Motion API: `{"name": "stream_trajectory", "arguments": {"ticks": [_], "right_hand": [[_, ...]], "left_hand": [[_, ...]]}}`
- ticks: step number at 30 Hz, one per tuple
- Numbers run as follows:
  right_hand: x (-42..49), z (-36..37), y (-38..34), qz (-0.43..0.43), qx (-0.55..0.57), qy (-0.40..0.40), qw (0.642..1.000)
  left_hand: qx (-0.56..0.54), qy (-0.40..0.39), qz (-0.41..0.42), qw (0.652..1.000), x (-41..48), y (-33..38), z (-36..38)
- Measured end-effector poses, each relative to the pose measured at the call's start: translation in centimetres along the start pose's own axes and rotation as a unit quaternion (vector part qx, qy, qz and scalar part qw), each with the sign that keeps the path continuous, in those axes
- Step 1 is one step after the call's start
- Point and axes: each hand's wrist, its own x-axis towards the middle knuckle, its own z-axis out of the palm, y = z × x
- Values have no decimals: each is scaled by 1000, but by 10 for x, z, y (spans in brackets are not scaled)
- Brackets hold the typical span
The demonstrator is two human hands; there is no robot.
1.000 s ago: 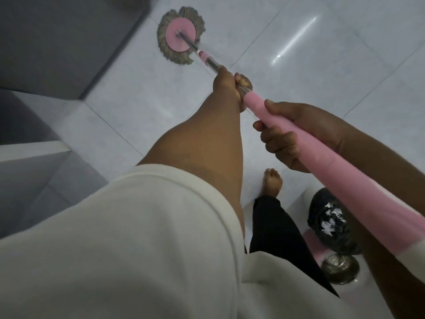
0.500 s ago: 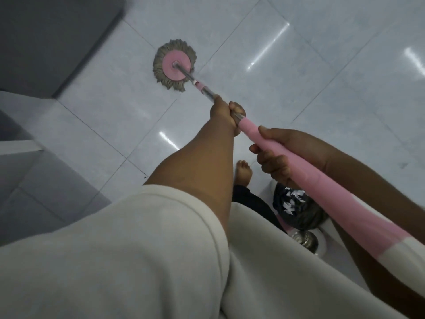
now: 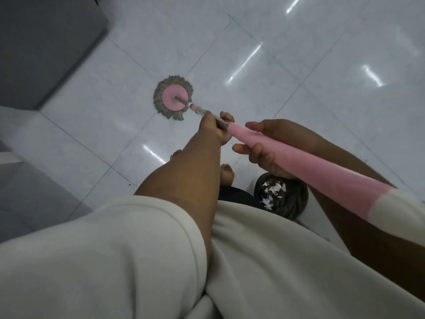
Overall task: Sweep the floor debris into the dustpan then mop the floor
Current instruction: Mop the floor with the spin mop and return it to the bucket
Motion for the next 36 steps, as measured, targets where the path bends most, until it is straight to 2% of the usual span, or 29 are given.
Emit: {"name": "stream_trajectory", "arguments": {"ticks": [4,6,7,8,10,12,14,15,16,19,21,23,26,28,29,36], "right_hand": [[-6,34,-30,-34,-36,-15,999],[-9,49,-45,-82,-36,-35,995],[-10,57,-52,-111,-38,-58,991],[-11,64,-59,-138,-44,-86,986],[-12,80,-74,-185,-58,-111,975],[-12,99,-90,-227,-70,-90,967],[-12,121,-102,-254,-73,-78,961],[-11,133,-108,-262,-70,-75,960],[-9,143,-113,-266,-67,-74,959],[-6,167,-128,-282,-67,-65,955],[-6,179,-139,-321,-106,-11,941],[-6,184,-151,-397,-188,88,894],[-6,190,-162,-500,-357,193,765],[-5,196,-167,-533,-449,215,684],[-3,201,-169,-538,-472,211,665],[27,245,-184,-541,-555,197,600]], "left_hand": [[166,11,51,985,-19,33,9],[286,71,134,946,-28,55,11],[372,93,189,904,-32,68,10],[464,91,244,847,-35,80,9],[601,22,323,731,-43,101,7],[658,-50,360,660,-52,118,10],[685,-84,432,581,-59,134,21],[682,-92,466,556,-61,141,29],[671,-97,491,547,-63,147,38],[648,-93,520,548,-63,167,58],[660,-92,508,545,-62,182,68],[677,-83,501,532,-61,195,78],[688,-63,479,542,-64,208,92],[684,-63,464,559,-67,217,97],[680,-66,461,567,-68,221,99],[685,-48,427,588,-94,245,101]]}}
